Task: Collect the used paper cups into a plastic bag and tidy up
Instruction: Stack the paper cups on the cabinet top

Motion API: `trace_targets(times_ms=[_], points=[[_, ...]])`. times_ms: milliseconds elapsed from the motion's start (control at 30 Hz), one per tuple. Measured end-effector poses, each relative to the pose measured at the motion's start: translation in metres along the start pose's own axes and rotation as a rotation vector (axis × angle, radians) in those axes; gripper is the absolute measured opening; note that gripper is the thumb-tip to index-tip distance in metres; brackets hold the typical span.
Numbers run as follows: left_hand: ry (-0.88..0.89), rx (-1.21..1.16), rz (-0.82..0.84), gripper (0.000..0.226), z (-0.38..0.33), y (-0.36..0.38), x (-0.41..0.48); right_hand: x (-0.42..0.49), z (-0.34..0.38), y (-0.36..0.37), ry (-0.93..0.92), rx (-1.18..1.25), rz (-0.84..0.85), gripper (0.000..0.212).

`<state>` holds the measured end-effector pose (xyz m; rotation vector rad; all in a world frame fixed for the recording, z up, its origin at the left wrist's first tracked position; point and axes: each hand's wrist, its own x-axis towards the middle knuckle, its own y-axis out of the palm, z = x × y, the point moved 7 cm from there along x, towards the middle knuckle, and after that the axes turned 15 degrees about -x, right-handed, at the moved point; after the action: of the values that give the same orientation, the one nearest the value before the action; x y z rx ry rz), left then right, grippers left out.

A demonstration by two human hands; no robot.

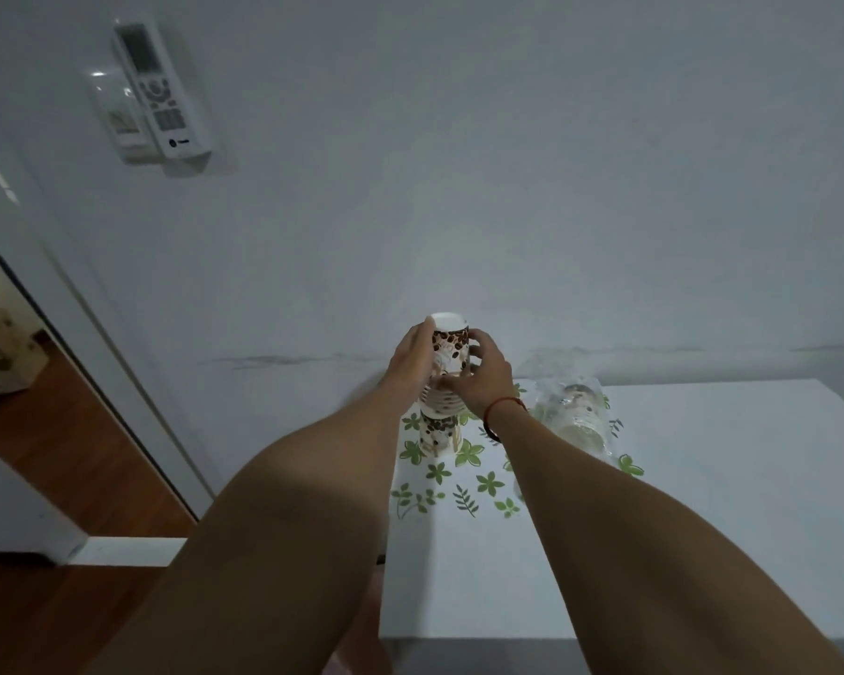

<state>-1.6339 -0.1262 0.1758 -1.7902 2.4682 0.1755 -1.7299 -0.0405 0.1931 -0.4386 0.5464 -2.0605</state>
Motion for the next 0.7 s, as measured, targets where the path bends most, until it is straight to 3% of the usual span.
trace_targets(times_ms=[167, 333, 533, 700], points=[[-0.009, 0.005, 0.009, 0.068, 0.006, -0.012, 0.019, 0.02, -0.001, 0.02, 0.021, -0.021, 0.02, 0.074], [-0.095, -0.017, 0.007, 0.077, 0.057, -0.021, 0.054, 0.019, -0.012, 0.04, 0.049, -0.065, 0.039, 0.073], [-0.163, 0.004, 0.02, 0.065, 0.07, -0.016, 0.035, 0.018, -0.038, 0.053, 0.127, -0.093, 0.058, 0.064], [-0.104, 0.1, 0.098, 0.066, 0.092, -0.006, 0.048, 0.026, -0.056, 0.056, 0.194, -0.113, 0.036, 0.057]])
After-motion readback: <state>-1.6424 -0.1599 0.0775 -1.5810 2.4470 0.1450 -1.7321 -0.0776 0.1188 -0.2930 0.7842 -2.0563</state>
